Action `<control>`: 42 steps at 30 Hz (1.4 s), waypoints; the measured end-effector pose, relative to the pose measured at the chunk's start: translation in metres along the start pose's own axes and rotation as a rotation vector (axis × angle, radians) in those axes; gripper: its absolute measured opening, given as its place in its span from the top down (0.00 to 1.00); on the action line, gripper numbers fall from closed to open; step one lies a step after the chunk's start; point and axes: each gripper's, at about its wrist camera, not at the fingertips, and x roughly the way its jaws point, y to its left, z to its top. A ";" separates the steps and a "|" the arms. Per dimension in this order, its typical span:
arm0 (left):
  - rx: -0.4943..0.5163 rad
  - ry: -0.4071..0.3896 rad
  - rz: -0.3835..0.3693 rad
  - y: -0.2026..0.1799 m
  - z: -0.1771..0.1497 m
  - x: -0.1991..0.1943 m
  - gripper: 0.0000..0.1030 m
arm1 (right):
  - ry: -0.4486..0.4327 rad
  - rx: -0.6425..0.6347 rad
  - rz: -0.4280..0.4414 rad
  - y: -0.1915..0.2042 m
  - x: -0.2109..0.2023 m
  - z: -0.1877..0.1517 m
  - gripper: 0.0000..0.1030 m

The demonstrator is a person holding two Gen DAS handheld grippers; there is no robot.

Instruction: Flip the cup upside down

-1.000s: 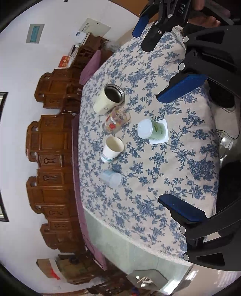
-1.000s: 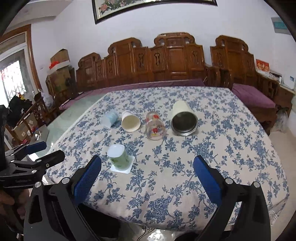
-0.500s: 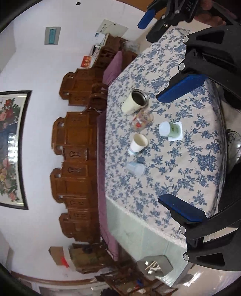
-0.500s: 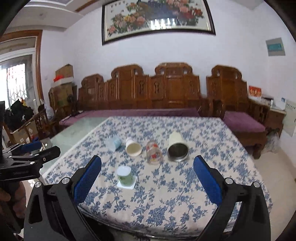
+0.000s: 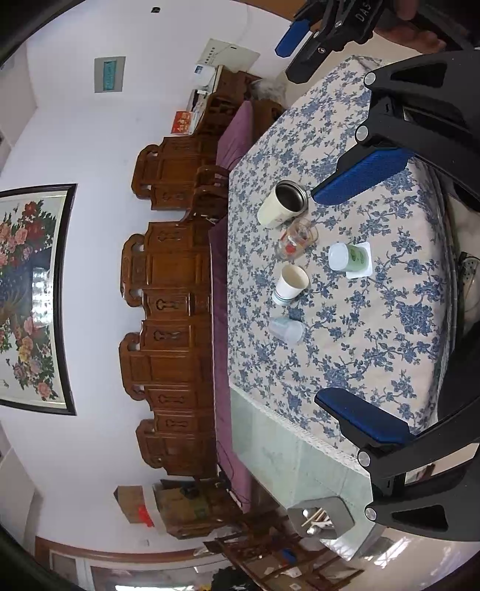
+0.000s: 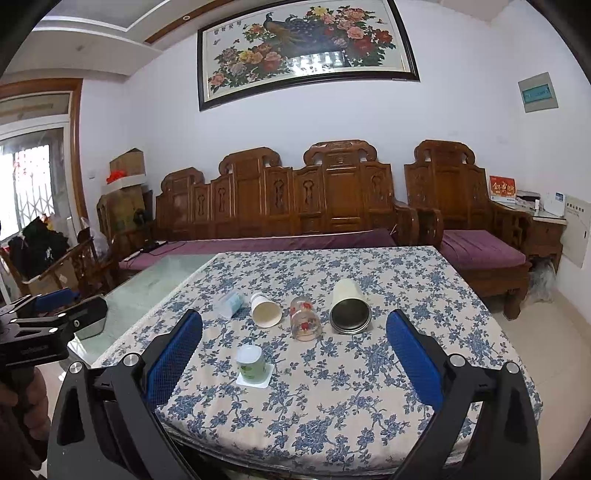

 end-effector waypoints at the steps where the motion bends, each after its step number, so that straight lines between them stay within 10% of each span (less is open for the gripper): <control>1: -0.001 0.000 0.000 0.000 0.000 0.000 0.07 | 0.000 -0.001 -0.002 0.000 0.001 0.000 0.02; 42: 0.000 -0.020 0.000 -0.004 0.005 -0.006 0.07 | 0.011 -0.005 -0.001 -0.002 0.010 -0.007 0.03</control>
